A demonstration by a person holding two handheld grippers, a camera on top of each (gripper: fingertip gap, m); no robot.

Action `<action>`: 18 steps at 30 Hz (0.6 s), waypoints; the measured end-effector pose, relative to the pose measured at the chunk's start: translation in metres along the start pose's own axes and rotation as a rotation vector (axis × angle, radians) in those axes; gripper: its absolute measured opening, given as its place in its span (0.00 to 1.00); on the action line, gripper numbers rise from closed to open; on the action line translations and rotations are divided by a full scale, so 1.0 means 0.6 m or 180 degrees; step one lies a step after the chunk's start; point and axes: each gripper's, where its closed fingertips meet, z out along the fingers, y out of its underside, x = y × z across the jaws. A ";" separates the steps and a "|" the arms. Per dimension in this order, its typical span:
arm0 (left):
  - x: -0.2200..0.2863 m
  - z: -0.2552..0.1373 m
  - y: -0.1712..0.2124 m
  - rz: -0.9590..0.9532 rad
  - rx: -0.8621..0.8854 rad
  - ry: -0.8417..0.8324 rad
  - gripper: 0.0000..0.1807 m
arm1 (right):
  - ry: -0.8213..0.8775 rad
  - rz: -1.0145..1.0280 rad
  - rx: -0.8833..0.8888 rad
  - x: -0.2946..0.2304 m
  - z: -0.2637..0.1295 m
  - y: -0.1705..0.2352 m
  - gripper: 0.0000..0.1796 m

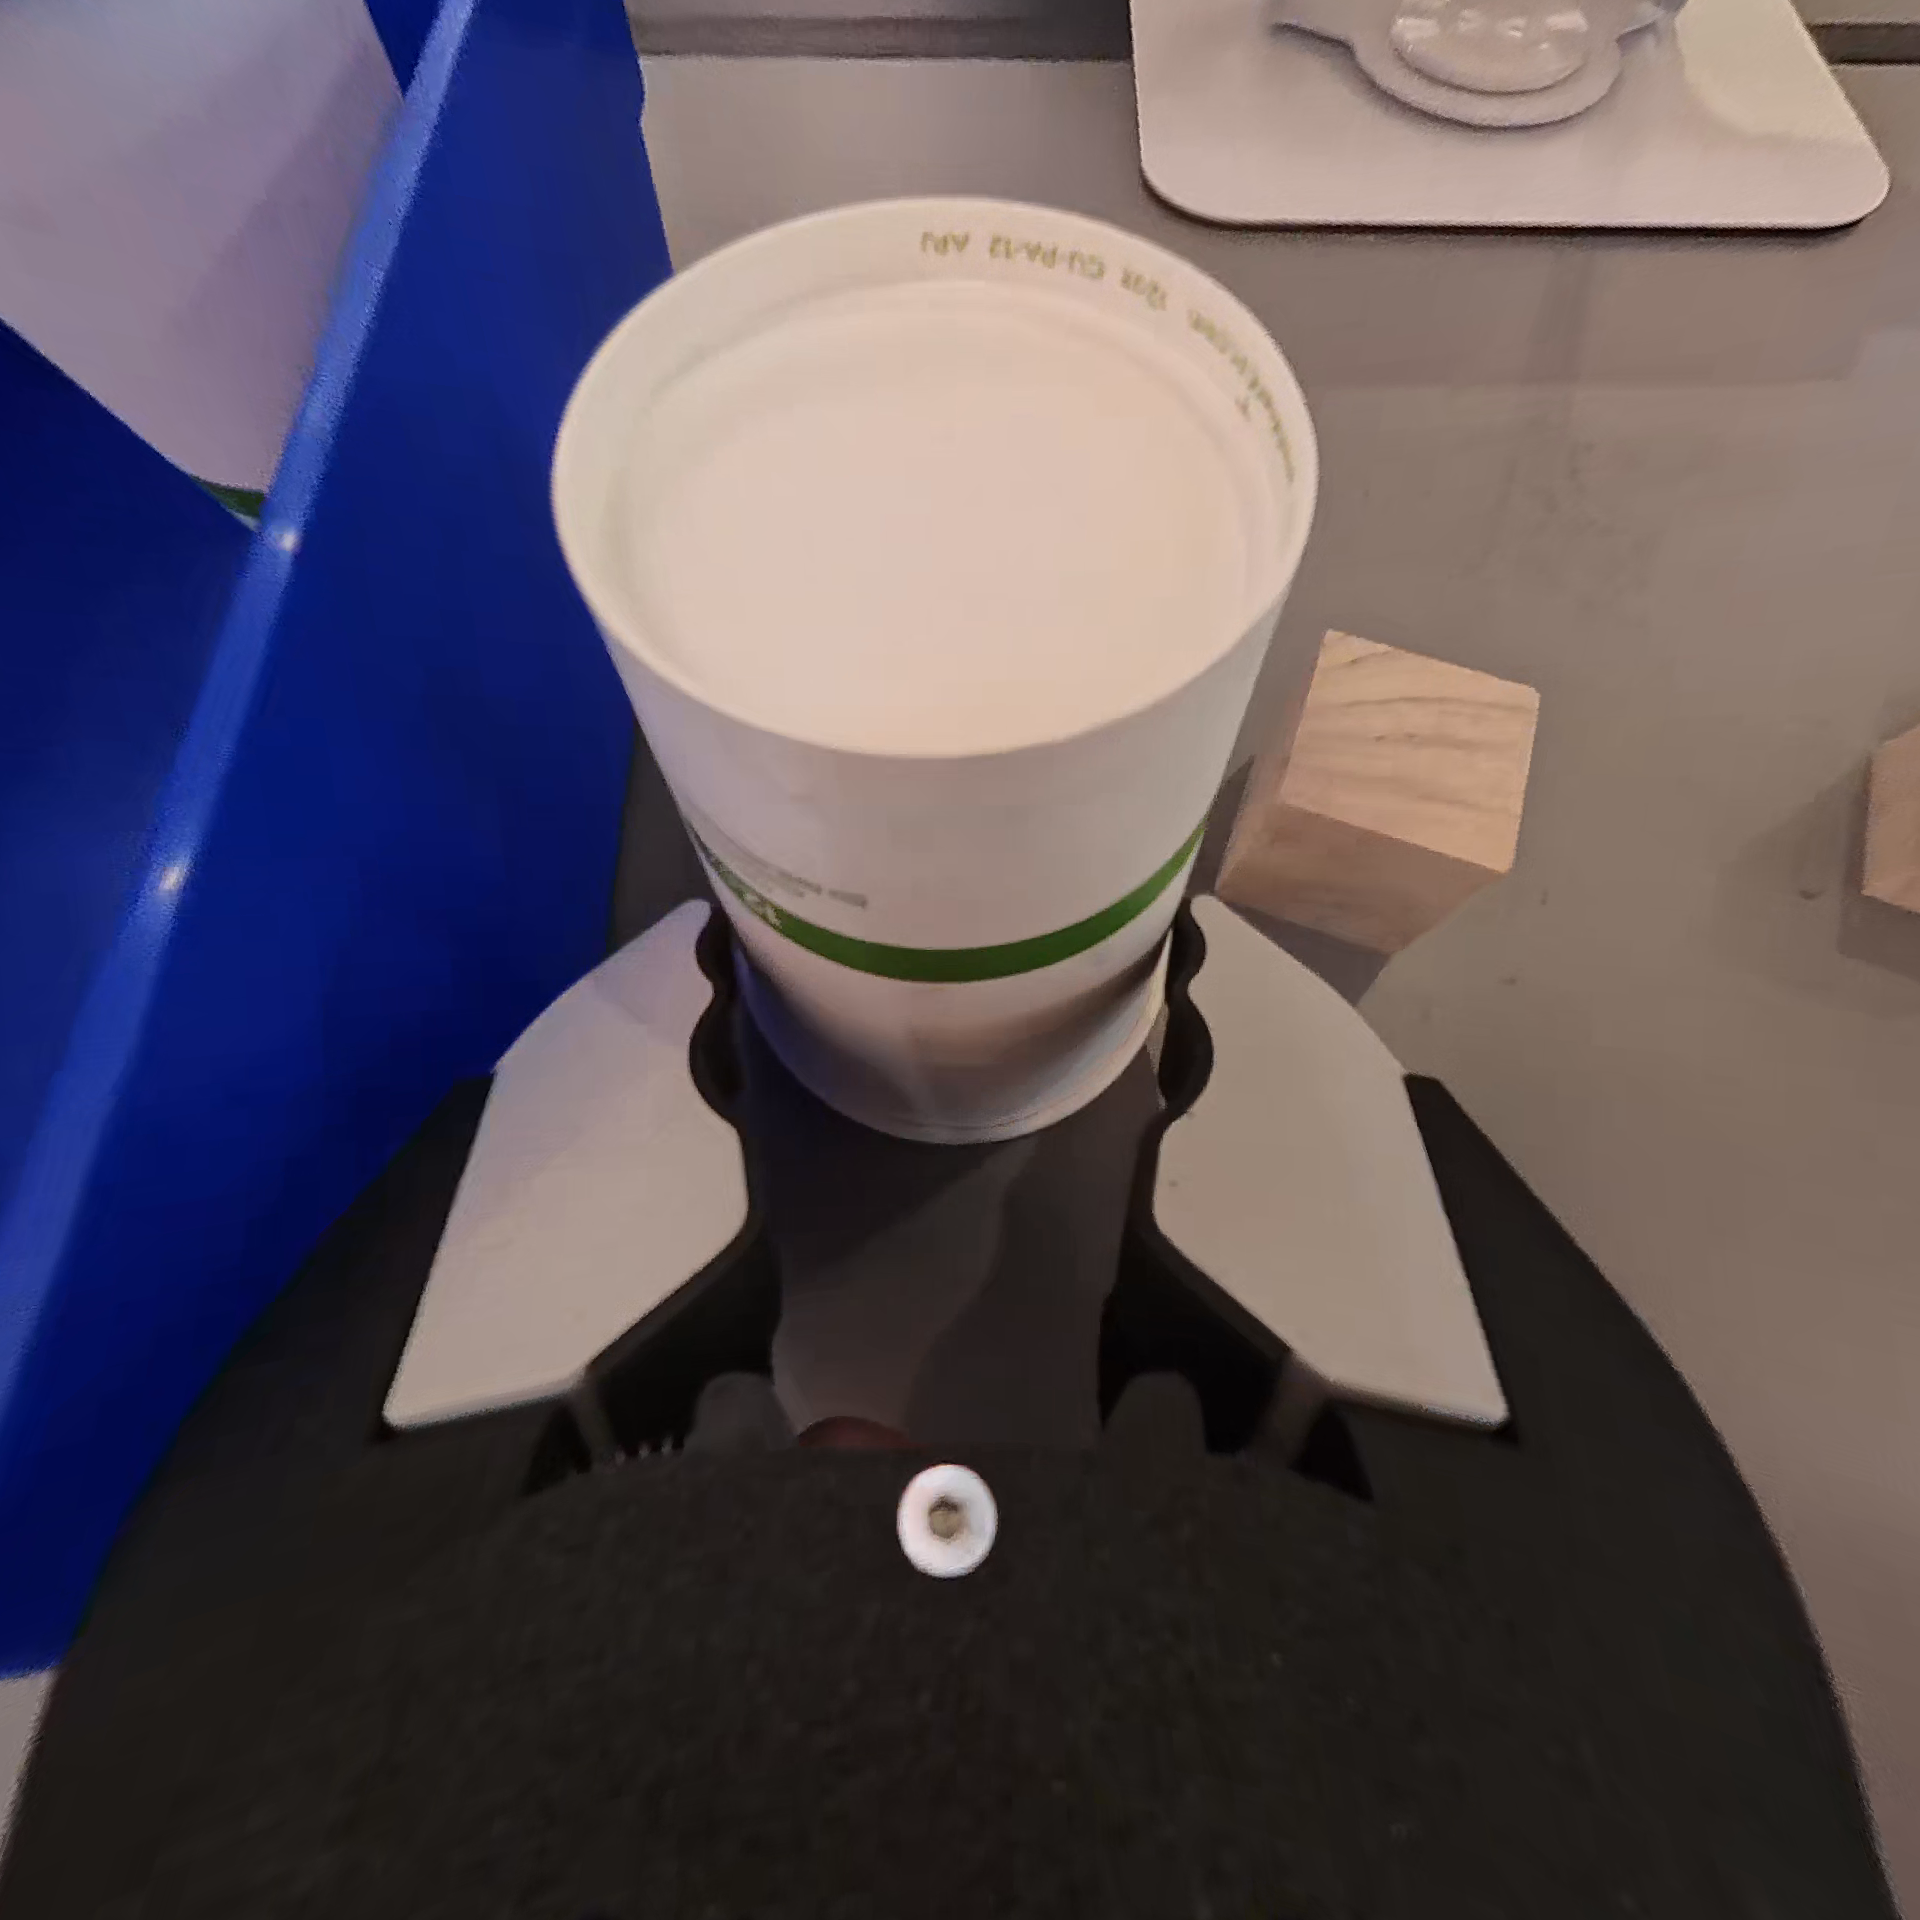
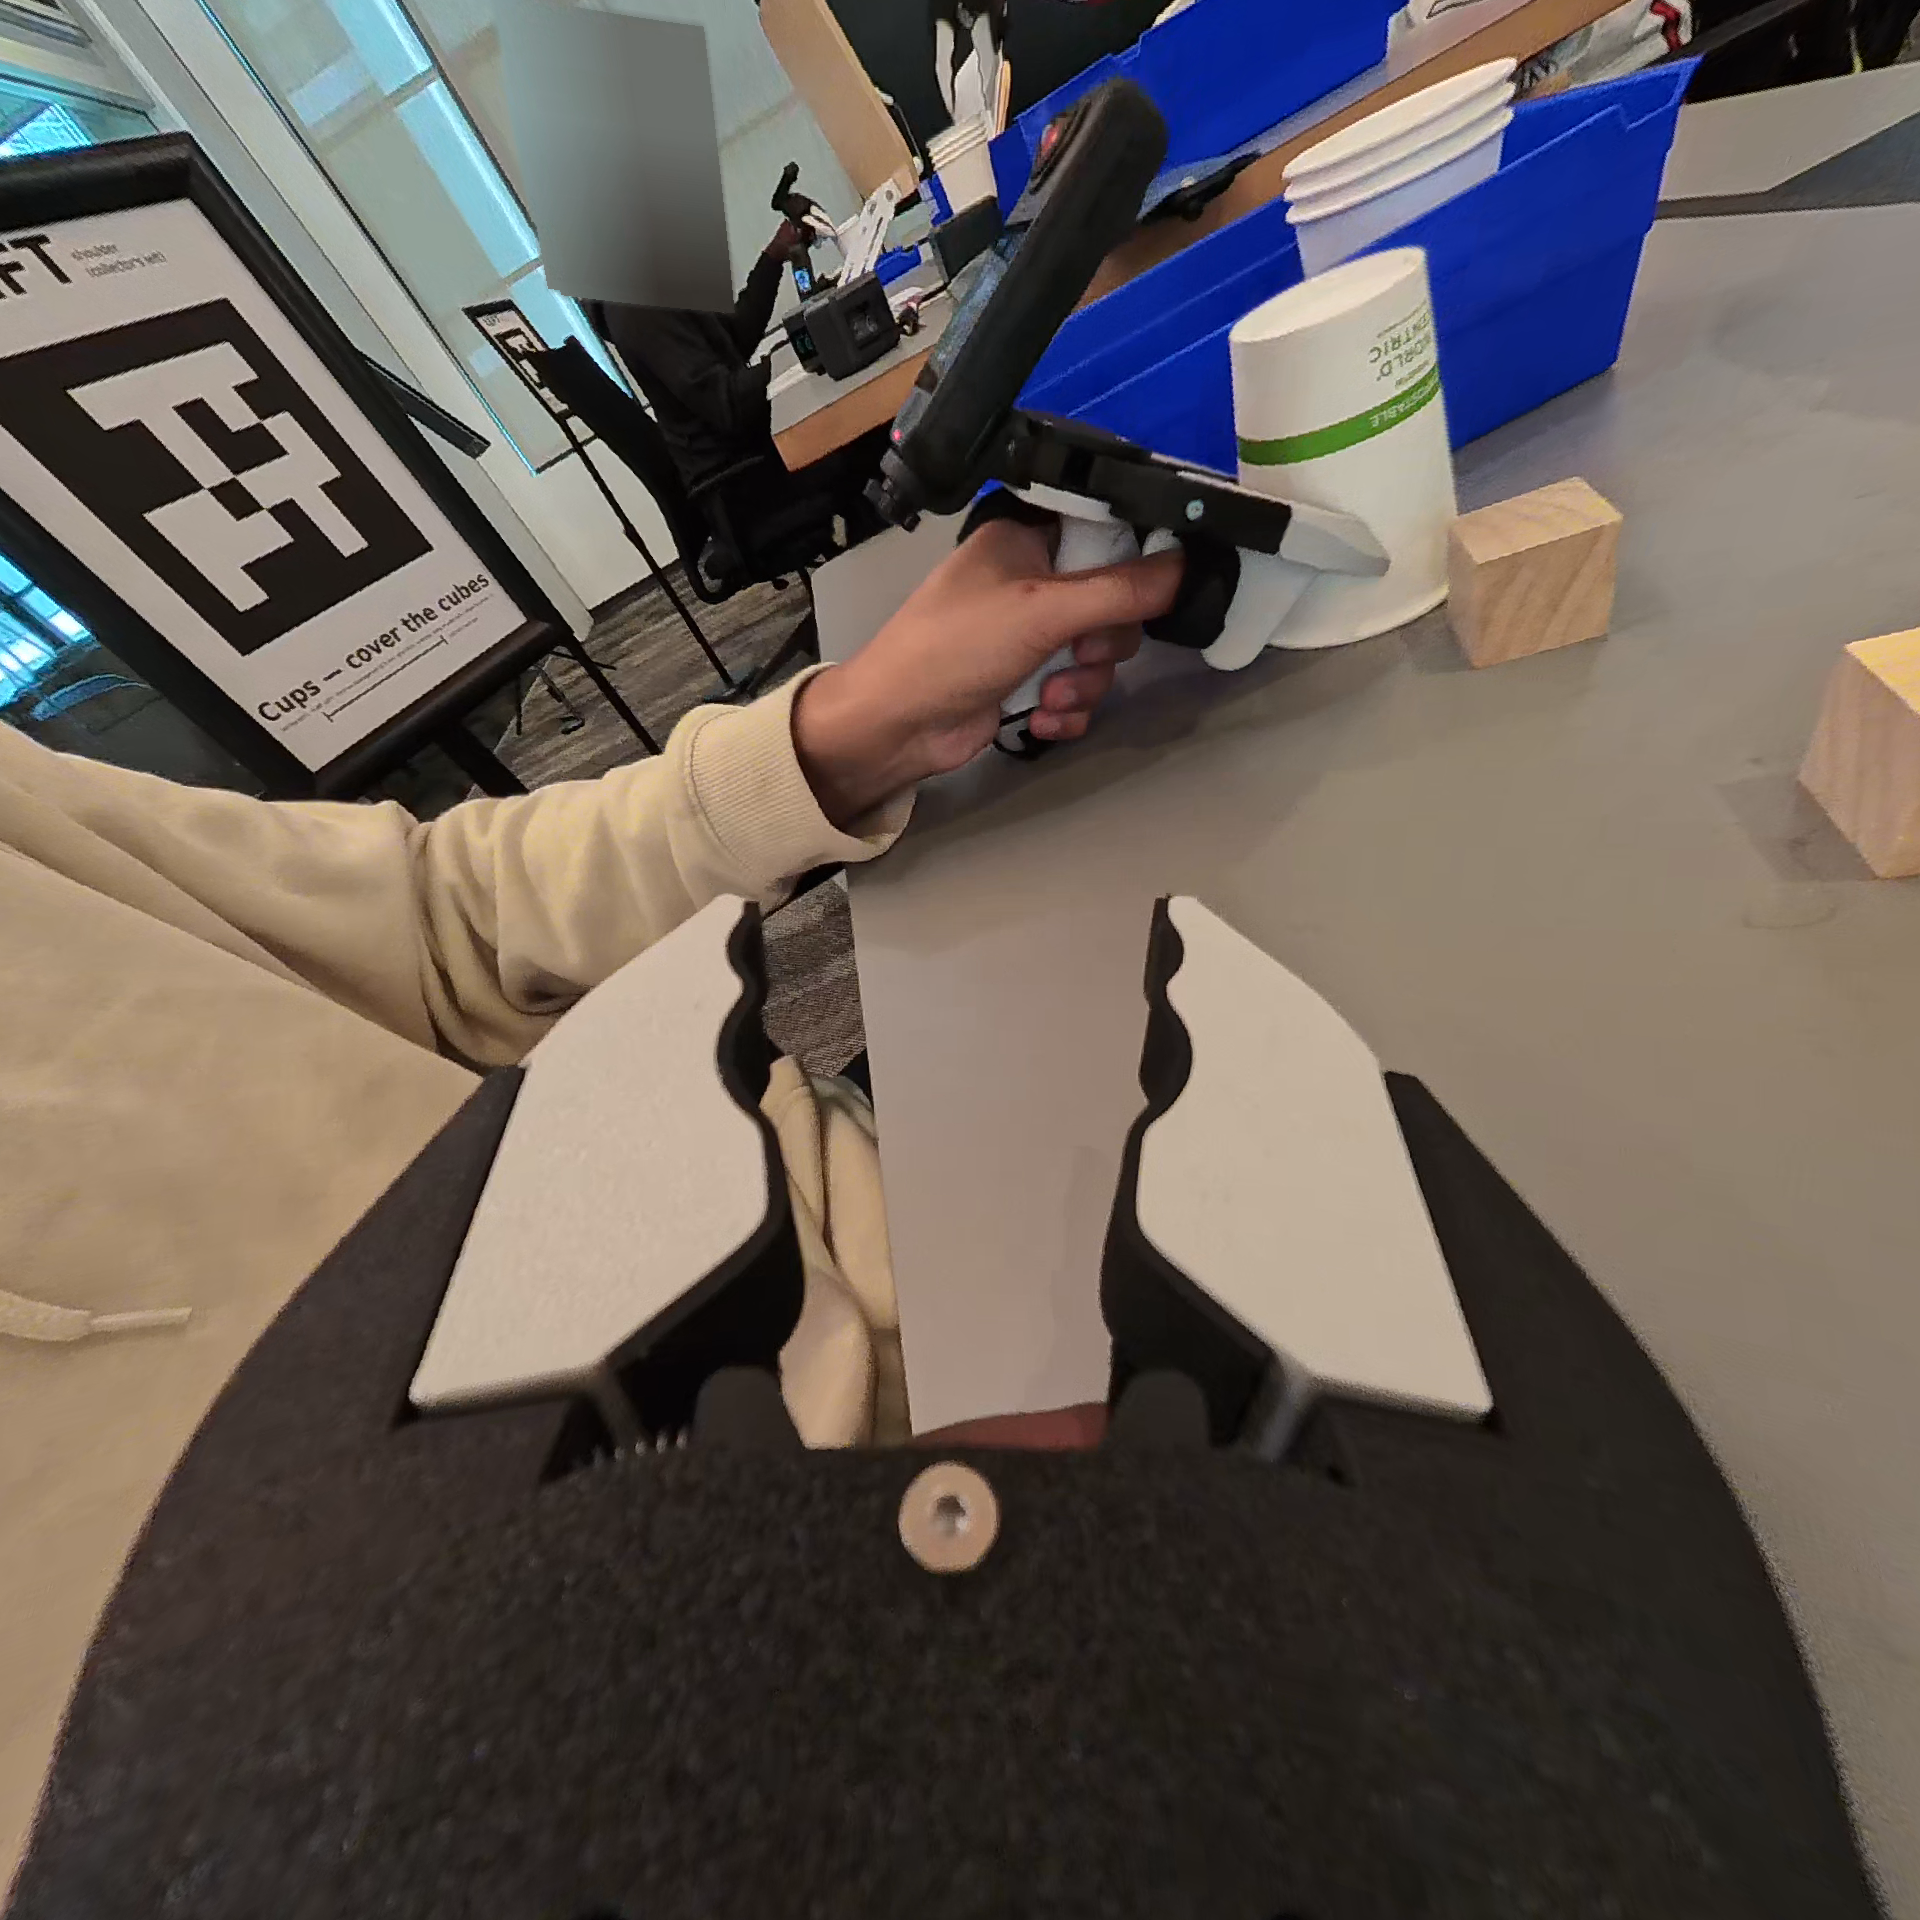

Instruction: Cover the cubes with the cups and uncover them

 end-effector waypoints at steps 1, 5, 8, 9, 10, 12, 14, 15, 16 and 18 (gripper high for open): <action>-0.001 -0.001 0.002 0.0010 -0.0015 0.0021 0.44 | -0.0013 0.0015 -0.0007 0.000 0.001 0.001 0.39; 0.000 -0.002 0.013 0.0082 -0.0116 0.0007 0.44 | -0.0030 0.0020 -0.0075 -0.002 0.003 0.008 0.39; 0.009 -0.015 0.023 0.0111 -0.0138 0.0092 0.46 | -0.0003 -0.0007 -0.0091 -0.002 -0.001 0.009 0.39; 0.013 -0.026 0.026 0.0165 -0.0126 0.0116 0.46 | 0.0014 -0.0016 -0.0089 -0.001 -0.003 0.009 0.39; 0.014 -0.041 0.027 0.0238 -0.0092 0.0105 0.47 | 0.0035 -0.0023 -0.0079 0.000 -0.007 0.010 0.39; 0.015 -0.088 0.027 0.0429 0.0054 0.0072 0.49 | 0.0096 -0.0034 -0.0041 0.002 -0.015 0.008 0.39; 0.021 -0.151 0.045 0.0499 0.0172 0.0181 0.50 | 0.0193 -0.0043 0.0014 0.006 -0.025 0.007 0.39; 0.037 -0.183 0.064 0.0471 0.0196 0.0419 0.48 | 0.0268 -0.0050 0.0033 0.010 -0.029 0.009 0.39; 0.058 -0.211 0.090 0.0425 0.0168 0.0703 0.46 | 0.0349 -0.0061 0.0042 0.015 -0.033 0.012 0.39; 0.104 -0.256 0.145 0.0350 -0.0022 0.1288 0.44 | 0.0465 -0.0069 0.0066 0.024 -0.036 0.017 0.39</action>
